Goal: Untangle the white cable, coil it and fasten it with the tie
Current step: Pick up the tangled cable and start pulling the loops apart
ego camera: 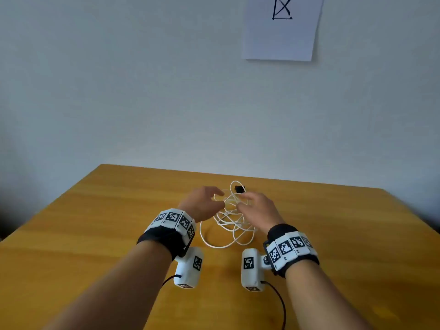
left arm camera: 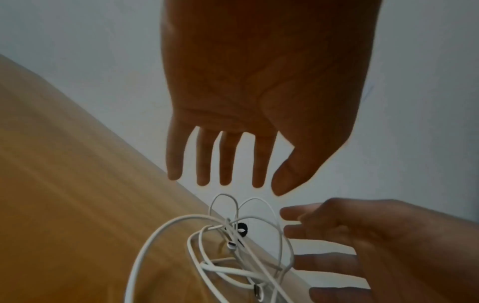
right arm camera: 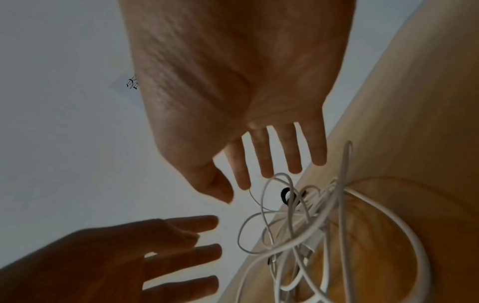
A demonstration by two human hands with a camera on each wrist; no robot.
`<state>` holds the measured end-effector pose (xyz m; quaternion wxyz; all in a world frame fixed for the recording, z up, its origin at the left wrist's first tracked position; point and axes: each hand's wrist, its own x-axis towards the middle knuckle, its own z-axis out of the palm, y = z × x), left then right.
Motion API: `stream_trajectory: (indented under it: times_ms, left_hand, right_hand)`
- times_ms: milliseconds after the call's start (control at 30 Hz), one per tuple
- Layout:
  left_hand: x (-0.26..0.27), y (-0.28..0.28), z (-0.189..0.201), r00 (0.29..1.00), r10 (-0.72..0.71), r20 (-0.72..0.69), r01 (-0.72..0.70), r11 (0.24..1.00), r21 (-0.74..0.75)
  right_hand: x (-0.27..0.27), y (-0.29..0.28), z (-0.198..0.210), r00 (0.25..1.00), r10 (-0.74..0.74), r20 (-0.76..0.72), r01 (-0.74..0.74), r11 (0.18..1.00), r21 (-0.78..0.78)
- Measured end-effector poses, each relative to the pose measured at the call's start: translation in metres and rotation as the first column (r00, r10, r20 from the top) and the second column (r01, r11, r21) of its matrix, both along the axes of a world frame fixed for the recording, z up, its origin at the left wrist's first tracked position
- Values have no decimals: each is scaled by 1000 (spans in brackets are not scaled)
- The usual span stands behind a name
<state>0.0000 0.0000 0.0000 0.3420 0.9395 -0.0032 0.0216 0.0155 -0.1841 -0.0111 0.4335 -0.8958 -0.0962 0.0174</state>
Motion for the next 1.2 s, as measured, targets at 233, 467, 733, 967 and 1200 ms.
stream_trajectory:
  times_ms: [233,467,733,967,1200]
  left_hand:
    - [24,-2,-28,991,-70,-112,73,997,28]
    - [23,-1,-38,972,-60,-226,62,998,1]
    - [26,-15,-46,967,-17,-253,22,1000,15]
    - [32,-22,-49,961,40,-272,-43,999,-7]
    - [33,-6,-54,933,73,-352,-174,948,-266]
  right_hand:
    - [17,3,-11,980,91,-175,-130,965,-227]
    - [25,4,-17,962,121,-246,-203,918,-342]
    - [32,7,-25,966,100,-238,-181,920,-348]
    - [31,6,-26,967,123,-221,-196,917,-349]
    - [31,-15,-27,996,-80,-50,81,997,21]
